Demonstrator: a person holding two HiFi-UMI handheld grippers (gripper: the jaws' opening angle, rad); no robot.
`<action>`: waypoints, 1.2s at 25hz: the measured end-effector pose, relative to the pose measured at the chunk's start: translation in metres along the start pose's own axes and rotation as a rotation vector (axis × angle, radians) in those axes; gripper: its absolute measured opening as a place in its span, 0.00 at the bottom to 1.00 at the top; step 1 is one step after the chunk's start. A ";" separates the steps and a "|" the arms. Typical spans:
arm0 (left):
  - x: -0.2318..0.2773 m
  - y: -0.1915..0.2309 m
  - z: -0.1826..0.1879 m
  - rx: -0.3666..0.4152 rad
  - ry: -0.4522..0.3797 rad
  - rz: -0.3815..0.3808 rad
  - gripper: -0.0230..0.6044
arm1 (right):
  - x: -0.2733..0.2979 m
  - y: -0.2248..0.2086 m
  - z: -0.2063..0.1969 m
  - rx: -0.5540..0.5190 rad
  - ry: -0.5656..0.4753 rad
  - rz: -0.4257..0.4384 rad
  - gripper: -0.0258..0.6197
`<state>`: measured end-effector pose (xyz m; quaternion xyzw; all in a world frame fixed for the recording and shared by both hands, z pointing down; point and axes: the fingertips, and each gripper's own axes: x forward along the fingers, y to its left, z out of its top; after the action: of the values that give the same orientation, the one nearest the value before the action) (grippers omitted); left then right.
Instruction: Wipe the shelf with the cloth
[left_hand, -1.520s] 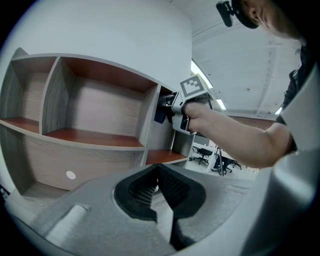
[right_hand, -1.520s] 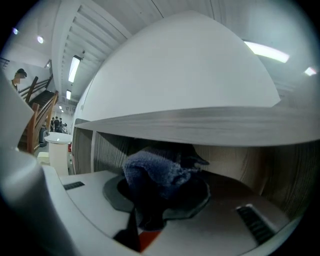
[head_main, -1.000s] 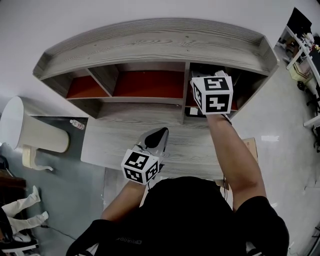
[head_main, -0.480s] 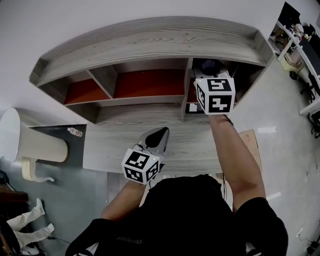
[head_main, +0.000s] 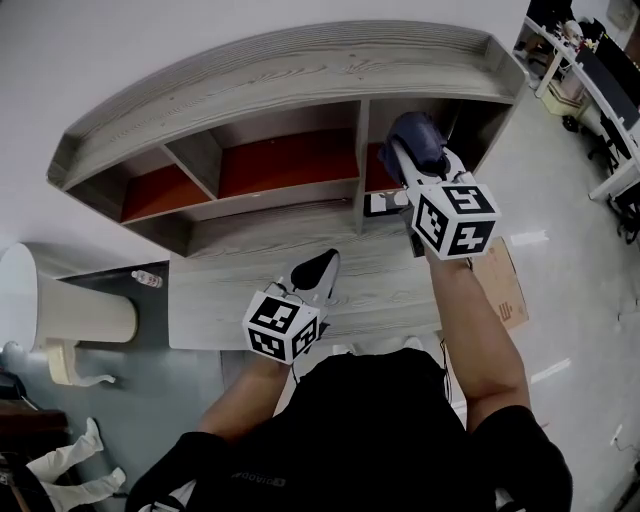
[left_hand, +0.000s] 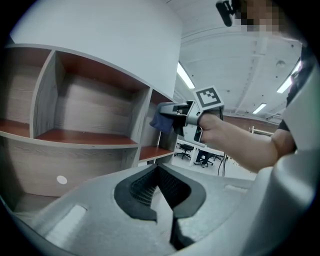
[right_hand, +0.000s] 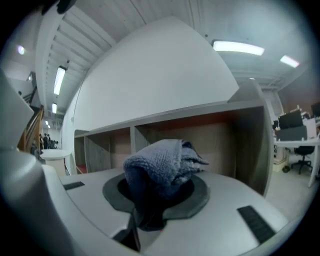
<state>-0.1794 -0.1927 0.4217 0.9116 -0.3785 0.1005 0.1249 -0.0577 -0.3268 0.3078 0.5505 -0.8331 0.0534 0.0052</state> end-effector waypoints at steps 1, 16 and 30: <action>0.001 -0.003 0.001 0.001 -0.002 -0.004 0.05 | -0.008 -0.001 -0.003 0.035 -0.011 0.018 0.20; 0.030 -0.078 0.014 -0.054 -0.060 0.041 0.05 | -0.130 -0.051 -0.056 0.180 0.025 0.163 0.19; 0.046 -0.177 0.013 -0.075 -0.092 0.101 0.05 | -0.229 -0.092 -0.090 0.162 0.064 0.257 0.19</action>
<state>-0.0200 -0.1069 0.3953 0.8897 -0.4328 0.0504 0.1361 0.1123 -0.1440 0.3894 0.4360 -0.8891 0.1382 -0.0198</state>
